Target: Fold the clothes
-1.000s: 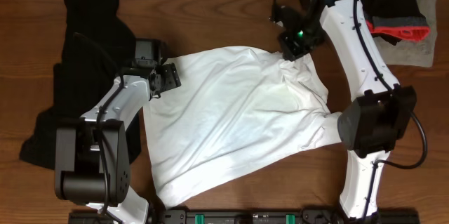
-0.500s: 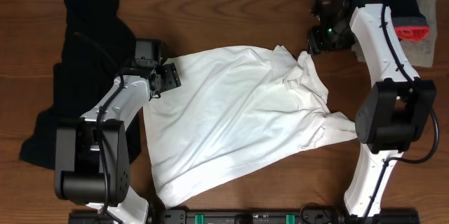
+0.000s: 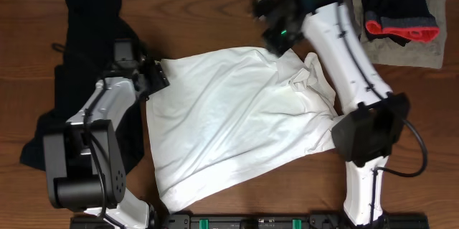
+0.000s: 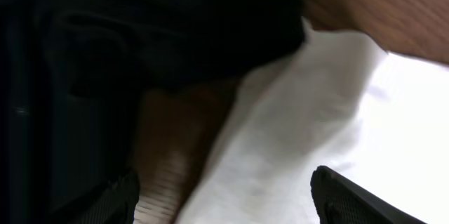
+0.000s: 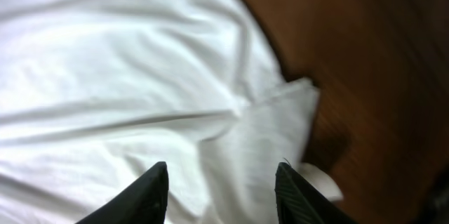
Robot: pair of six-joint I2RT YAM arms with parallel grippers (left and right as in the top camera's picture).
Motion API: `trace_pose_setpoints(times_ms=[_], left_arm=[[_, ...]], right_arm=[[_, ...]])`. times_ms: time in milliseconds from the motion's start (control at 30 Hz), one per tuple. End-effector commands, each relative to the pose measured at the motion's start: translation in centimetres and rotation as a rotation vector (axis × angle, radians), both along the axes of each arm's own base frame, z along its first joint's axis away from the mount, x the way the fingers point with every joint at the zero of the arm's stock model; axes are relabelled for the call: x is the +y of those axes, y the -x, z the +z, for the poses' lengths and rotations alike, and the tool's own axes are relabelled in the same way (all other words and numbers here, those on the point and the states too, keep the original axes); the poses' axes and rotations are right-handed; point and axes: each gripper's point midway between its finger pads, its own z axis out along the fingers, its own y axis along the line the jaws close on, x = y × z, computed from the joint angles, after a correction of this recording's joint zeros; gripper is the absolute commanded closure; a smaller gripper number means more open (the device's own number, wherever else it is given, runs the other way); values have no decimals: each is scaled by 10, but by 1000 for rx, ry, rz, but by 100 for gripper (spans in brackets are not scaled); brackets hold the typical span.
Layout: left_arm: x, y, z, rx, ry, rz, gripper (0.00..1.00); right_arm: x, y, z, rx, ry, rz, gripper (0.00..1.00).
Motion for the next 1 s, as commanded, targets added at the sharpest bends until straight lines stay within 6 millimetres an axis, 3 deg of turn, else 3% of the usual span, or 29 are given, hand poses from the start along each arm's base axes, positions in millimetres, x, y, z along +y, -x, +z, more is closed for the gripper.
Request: trace_pose_setpoints(times_ms=[0, 67, 133, 200, 300, 433, 467, 533, 700, 833, 967], left_arm=[[-1, -5, 3, -8, 88, 9, 20], [1, -4, 3, -4, 87, 14, 20], [1, -2, 2, 1, 87, 13, 20], [1, -2, 2, 4, 88, 14, 20], [1, -2, 2, 2, 88, 14, 20], [1, -2, 2, 3, 88, 14, 20], [1, -2, 2, 3, 88, 14, 20], [1, -2, 2, 4, 88, 14, 20], [1, -1, 2, 6, 88, 14, 20], [1, -1, 2, 6, 88, 14, 20], [1, -1, 1, 7, 88, 14, 20]], right_arm=[[-8, 12, -20, 18, 148, 58, 55], [-8, 22, -32, 54, 177, 12, 62], [-9, 31, -42, 91, 177, -132, 80], [-11, 40, -51, 132, 177, -251, 87], [-8, 57, -63, 188, 180, -399, 83], [4, 73, -78, 217, 200, -400, 65], [5, 76, -84, 204, 219, -412, 57], [1, 77, -90, 174, 260, -442, 52], [-10, 73, -103, 95, 328, -511, 52], [-21, 57, -107, -13, 374, -523, 51], [-33, 47, -108, -80, 392, -610, 58]])
